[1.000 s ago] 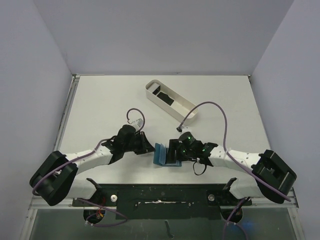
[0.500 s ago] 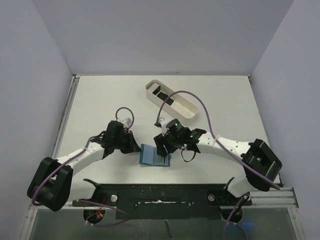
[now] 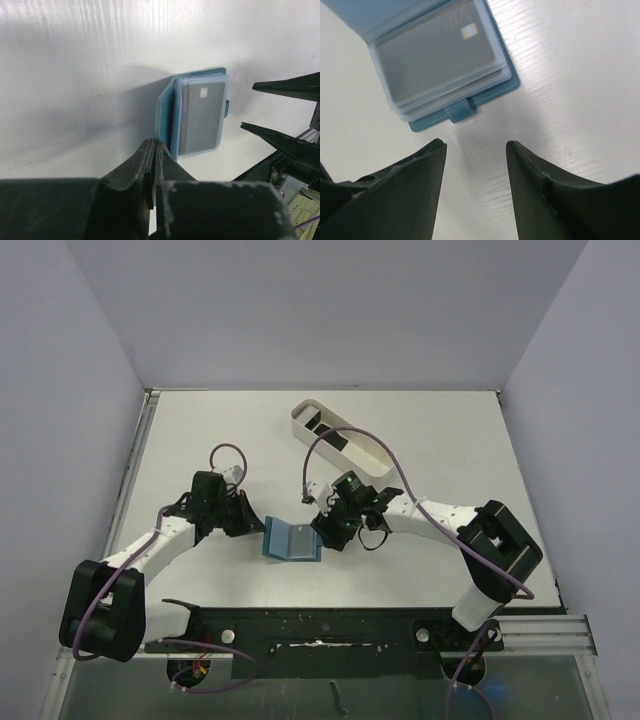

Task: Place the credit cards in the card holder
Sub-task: Close the card holder at the center of the board.

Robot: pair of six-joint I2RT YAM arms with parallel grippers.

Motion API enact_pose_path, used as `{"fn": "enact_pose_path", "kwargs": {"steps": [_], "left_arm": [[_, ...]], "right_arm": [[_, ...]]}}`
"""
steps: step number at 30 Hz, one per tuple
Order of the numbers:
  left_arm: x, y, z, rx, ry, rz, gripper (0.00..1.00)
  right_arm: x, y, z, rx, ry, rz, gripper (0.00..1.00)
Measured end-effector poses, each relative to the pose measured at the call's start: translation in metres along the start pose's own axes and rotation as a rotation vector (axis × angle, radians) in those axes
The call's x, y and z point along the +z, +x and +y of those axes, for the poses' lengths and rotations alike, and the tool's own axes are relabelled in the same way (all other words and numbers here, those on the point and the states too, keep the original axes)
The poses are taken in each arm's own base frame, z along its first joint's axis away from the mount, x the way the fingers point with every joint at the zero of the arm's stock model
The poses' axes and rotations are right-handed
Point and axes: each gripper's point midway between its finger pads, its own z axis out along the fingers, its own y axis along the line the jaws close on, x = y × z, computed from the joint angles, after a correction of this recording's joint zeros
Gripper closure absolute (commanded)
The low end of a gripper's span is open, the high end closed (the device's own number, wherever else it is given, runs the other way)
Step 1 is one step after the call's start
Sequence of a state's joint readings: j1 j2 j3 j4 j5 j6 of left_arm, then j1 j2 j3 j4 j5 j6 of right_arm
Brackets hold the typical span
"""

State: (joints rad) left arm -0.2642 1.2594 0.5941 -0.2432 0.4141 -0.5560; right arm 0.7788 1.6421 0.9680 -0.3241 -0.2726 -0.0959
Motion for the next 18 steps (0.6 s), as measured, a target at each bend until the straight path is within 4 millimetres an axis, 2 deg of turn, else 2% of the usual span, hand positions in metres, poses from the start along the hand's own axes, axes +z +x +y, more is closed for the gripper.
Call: {"fn": "enact_pose_path", "kwargs": {"steps": [7,11,18], "left_arm": [[-0.004,-0.004,0.005,-0.004,-0.003,0.002,1.00],[-0.003,-0.002,0.005,-0.002,0.007,0.017,1.00],[-0.003,-0.001,0.003,-0.002,0.023,0.028,1.00]], "right_arm": [[0.009,0.007,0.012,-0.218,-0.081,-0.035,0.53],[0.013,-0.003,0.019,-0.325,-0.096,-0.085,0.59],[0.018,-0.018,0.021,-0.422,-0.084,-0.156,0.54]]}}
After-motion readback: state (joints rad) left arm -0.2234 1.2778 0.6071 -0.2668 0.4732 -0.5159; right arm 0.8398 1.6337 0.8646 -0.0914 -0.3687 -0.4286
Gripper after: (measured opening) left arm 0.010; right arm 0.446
